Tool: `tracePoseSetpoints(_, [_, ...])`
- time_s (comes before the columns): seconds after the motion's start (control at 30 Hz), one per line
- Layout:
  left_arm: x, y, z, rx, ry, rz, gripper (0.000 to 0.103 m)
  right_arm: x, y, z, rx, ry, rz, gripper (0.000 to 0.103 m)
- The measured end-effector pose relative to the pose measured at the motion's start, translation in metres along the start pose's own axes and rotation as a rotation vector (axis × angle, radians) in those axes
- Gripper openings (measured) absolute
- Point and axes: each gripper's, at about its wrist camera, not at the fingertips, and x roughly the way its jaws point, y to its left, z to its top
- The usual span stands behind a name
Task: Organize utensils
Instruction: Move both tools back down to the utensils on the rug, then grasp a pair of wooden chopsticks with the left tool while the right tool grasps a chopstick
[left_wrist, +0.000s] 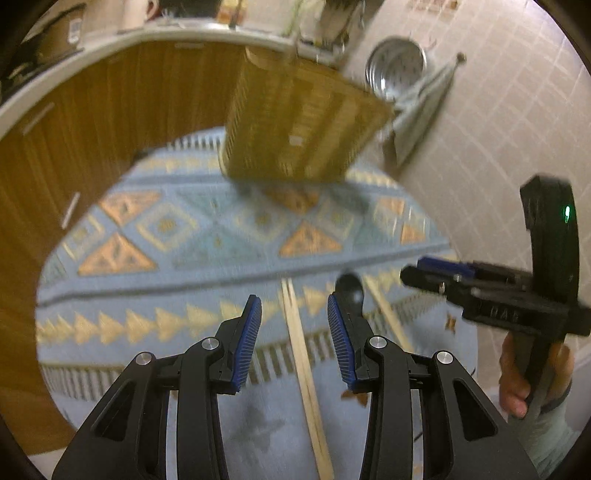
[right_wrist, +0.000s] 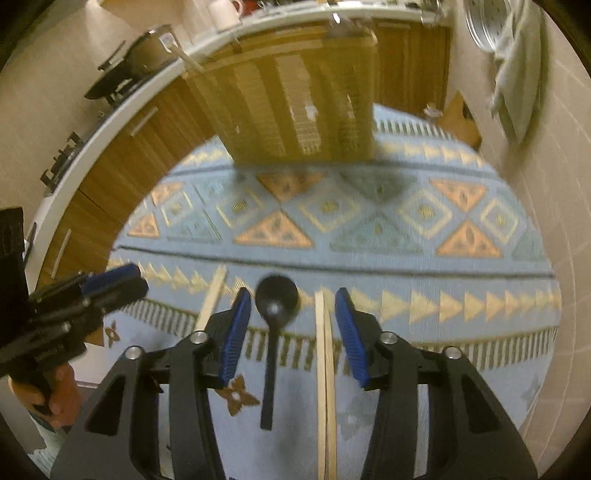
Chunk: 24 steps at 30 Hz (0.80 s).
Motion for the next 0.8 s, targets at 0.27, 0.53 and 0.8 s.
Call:
tracePoseSetpoints(0.27, [0.029,-0.015,-0.025,0.055,0.088,0.021,0.036,0.018,-0.017,-0.027,-0.005,0.1,-0.035,0.029])
tracePoseSetpoints(0.53, [0.042,-0.029,-0.03,0.117,0.14,0.097,0.035,0.03,-0.026,-0.047,-0.027,0.157,-0.051,0.021])
tracePoseSetpoints(0.8, [0.048,-0.035,-0.033,0.158,0.147,0.15,0.033,0.03,-0.026,-0.051,-0.053,0.173,-0.048,0.015])
